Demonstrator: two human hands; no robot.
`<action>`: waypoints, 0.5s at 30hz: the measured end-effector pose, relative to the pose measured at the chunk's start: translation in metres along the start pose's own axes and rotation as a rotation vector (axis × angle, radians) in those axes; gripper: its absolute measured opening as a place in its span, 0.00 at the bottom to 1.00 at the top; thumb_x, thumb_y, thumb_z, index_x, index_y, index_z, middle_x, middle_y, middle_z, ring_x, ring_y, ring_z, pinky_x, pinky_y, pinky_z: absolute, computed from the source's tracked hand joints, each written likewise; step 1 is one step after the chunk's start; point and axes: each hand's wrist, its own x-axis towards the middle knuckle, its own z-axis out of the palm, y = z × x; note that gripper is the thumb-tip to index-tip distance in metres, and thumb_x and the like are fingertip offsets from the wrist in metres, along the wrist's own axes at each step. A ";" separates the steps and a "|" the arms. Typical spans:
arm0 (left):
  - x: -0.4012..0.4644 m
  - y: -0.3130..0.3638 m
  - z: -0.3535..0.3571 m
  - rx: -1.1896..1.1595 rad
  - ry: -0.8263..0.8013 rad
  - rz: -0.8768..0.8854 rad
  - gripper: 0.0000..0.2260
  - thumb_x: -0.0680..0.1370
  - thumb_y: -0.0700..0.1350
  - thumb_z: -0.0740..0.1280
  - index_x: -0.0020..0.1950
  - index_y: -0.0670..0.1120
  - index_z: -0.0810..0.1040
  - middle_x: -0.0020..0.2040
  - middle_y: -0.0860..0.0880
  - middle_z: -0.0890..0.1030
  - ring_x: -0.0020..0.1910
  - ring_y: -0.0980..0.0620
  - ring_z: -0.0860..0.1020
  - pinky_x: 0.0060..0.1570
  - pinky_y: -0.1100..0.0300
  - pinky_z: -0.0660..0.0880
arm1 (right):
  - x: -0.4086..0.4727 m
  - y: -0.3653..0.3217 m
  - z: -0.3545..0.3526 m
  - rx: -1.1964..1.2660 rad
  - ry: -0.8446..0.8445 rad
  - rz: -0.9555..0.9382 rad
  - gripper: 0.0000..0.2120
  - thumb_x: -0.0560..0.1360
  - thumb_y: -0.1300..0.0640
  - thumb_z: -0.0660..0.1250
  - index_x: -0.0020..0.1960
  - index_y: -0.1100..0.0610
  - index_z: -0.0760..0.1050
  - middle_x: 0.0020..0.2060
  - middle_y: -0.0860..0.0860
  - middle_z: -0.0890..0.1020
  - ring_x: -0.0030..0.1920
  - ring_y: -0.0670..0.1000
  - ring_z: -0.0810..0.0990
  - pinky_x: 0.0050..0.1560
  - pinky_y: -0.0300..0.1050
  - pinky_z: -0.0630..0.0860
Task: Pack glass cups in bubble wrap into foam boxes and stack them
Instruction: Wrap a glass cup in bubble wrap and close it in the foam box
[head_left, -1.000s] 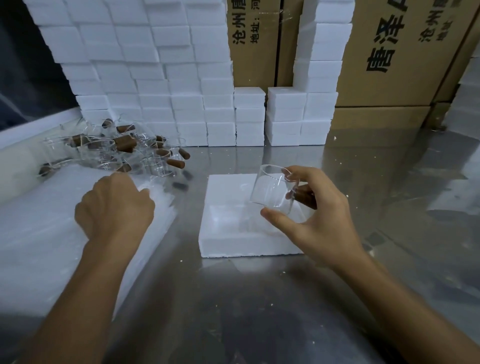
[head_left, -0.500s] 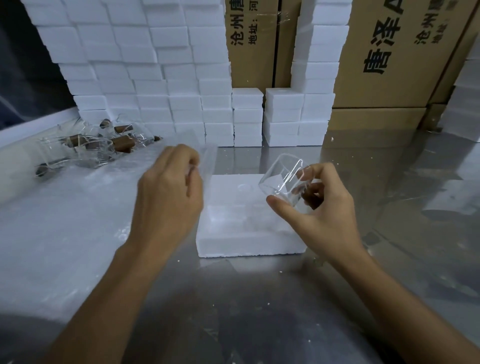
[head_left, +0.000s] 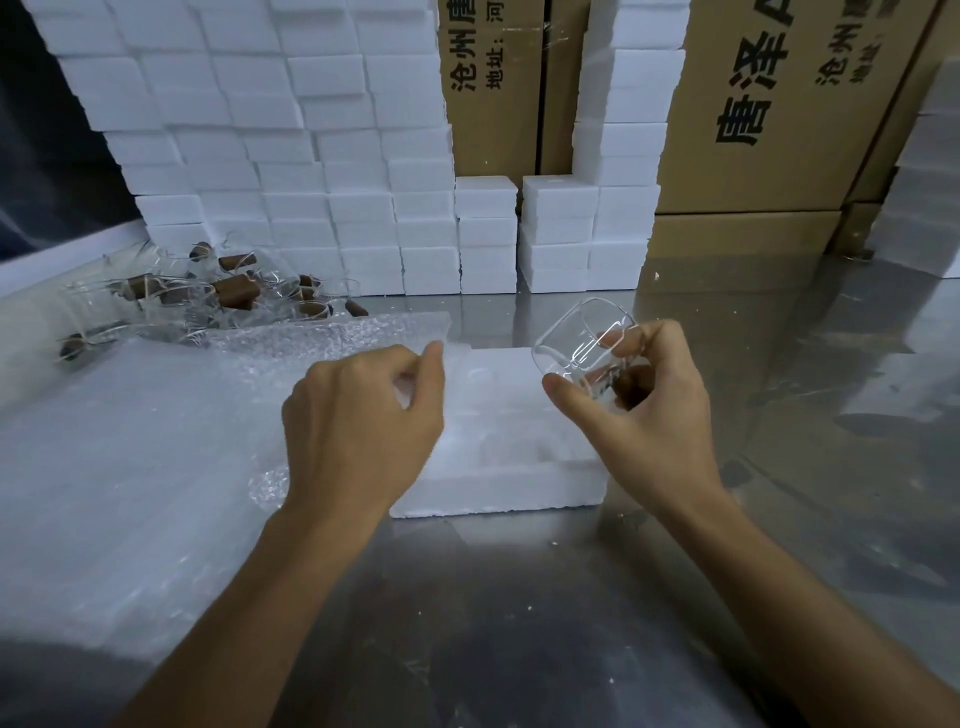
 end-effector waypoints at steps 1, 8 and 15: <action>0.001 -0.001 0.000 0.006 0.019 -0.024 0.14 0.79 0.50 0.67 0.36 0.45 0.81 0.27 0.50 0.76 0.29 0.40 0.77 0.34 0.53 0.75 | 0.000 0.000 0.000 0.000 -0.002 0.000 0.22 0.66 0.52 0.80 0.50 0.53 0.70 0.36 0.37 0.78 0.32 0.39 0.75 0.32 0.29 0.70; 0.004 -0.008 -0.003 -0.020 -0.054 -0.118 0.11 0.75 0.31 0.68 0.51 0.44 0.84 0.46 0.46 0.84 0.40 0.45 0.80 0.44 0.57 0.72 | 0.000 -0.001 0.000 0.003 0.003 0.005 0.21 0.66 0.51 0.80 0.49 0.52 0.70 0.35 0.40 0.77 0.32 0.40 0.73 0.32 0.31 0.70; 0.005 0.000 -0.006 -0.039 0.033 0.133 0.21 0.67 0.20 0.61 0.51 0.40 0.80 0.44 0.44 0.76 0.40 0.54 0.71 0.39 0.55 0.73 | 0.000 -0.003 0.000 0.005 0.031 0.013 0.21 0.66 0.52 0.80 0.49 0.52 0.70 0.35 0.38 0.78 0.32 0.39 0.75 0.32 0.29 0.70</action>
